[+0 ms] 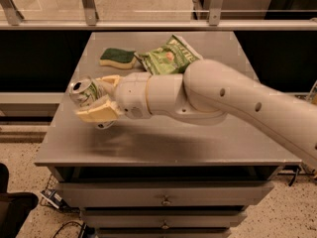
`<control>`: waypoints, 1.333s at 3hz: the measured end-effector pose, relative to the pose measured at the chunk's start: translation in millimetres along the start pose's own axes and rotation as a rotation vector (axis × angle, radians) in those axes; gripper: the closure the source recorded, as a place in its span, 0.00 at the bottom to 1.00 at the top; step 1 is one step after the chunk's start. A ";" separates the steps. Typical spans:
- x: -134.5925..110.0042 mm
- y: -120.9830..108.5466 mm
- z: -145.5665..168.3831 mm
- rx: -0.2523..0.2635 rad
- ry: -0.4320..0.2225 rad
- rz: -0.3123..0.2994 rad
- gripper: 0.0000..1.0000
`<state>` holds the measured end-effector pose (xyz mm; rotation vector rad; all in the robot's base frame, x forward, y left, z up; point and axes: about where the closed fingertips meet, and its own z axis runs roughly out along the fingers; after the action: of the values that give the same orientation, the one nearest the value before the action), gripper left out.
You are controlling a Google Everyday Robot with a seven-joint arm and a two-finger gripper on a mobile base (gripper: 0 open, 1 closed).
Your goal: Knock 7up can over
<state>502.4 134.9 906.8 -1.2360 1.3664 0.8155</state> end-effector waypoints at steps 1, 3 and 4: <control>-6.8 -8.2 -18.0 0.019 0.233 -0.089 1.00; 9.4 -18.1 -21.9 0.029 0.489 -0.173 1.00; 21.6 -7.1 -7.4 0.008 0.622 -0.222 1.00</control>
Offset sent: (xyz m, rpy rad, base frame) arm 0.0194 -0.0435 0.0027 -0.5505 -0.0548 -0.0934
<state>509.7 121.3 888.5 -1.6824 1.6691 0.2691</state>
